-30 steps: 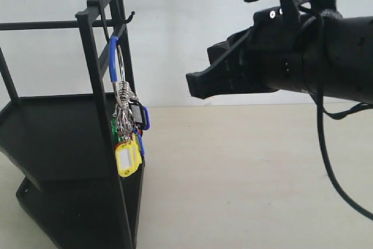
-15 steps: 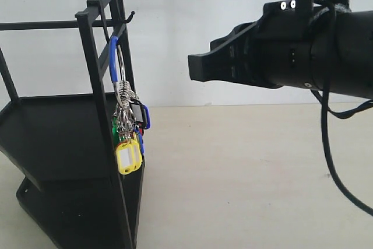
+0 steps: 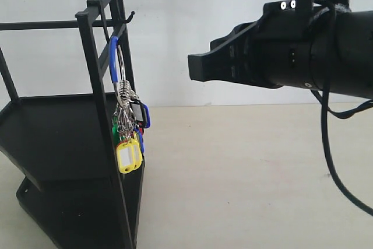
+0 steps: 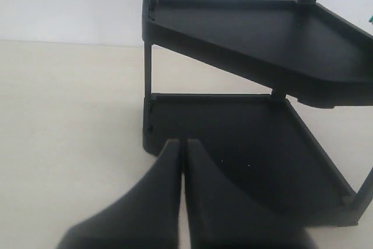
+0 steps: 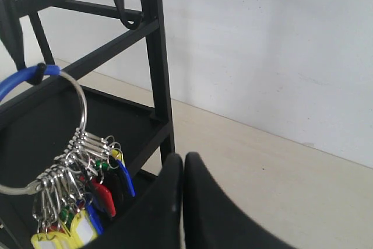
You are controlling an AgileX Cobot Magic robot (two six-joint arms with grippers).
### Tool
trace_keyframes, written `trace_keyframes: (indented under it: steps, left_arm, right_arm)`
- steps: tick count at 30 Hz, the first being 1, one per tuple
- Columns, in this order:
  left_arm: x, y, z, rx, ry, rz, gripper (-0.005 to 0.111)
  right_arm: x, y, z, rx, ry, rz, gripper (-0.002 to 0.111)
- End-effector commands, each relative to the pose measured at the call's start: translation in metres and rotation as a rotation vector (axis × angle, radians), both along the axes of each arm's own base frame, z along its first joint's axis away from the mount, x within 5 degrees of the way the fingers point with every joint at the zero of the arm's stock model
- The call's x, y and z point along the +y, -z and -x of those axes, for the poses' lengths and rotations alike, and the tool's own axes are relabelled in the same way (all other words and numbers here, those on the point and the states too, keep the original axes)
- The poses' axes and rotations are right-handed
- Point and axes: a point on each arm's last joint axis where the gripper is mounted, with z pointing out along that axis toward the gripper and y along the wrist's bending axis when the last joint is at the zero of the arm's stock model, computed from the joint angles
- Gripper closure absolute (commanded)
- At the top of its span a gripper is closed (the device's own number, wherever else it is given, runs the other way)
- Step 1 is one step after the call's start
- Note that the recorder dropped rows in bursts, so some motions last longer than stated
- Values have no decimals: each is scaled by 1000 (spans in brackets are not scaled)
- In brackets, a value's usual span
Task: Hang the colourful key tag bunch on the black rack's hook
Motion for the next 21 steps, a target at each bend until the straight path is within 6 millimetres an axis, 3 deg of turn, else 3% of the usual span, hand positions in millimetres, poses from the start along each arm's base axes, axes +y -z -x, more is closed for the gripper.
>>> trace_keyframes:
  steps: [1,11,21]
  left_arm:
    - [0,0,0,-8,-3,-8,102]
    - [0,0,0,-8,-3,-8,102]
    - [0,0,0,-8,-3,-8,102]
  right_arm:
    - [-1,-1,2,-1,3,-7,108]
    - [-5,-7,5,-18,7,-19,108]
    - [-19,-31,24,-100,5,-62,108]
